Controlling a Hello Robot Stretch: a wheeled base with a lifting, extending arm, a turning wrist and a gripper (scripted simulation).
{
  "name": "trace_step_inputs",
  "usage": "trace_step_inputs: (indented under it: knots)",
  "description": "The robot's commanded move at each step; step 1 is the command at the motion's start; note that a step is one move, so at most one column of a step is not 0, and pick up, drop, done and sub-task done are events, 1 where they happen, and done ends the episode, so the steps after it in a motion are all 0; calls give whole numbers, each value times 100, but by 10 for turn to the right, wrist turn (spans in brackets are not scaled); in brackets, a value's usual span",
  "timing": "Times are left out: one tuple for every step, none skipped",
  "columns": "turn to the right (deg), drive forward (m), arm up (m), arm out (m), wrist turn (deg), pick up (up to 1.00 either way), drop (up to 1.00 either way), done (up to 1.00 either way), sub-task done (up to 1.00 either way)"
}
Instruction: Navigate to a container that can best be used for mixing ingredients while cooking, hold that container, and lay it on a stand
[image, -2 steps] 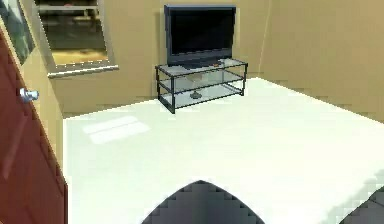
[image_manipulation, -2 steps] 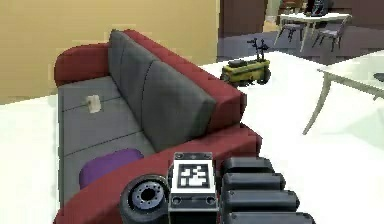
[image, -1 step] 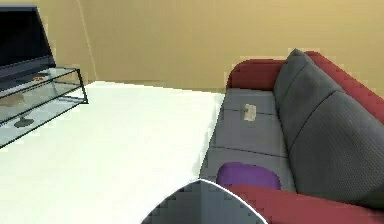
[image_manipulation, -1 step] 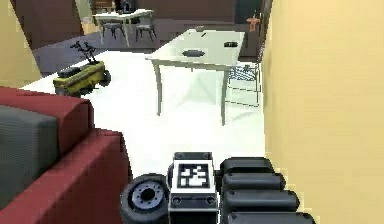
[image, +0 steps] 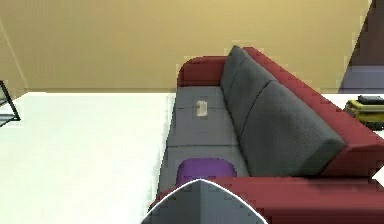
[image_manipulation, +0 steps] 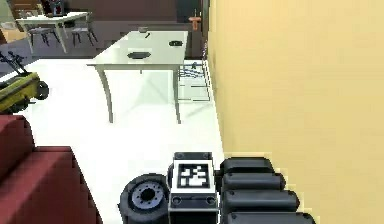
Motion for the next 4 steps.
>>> trace_step_inputs:
  knots:
    - [0, 5, 0, 0, 0, 0, 0, 0, 0]
    - [-450, 0, 0, 0, 0, 0, 0, 0, 0]
    - [-300, 0, 0, 0, 0, 0, 0, 0, 0]
    - [-30, 0, 0, 0, 0, 0, 0, 0, 0]
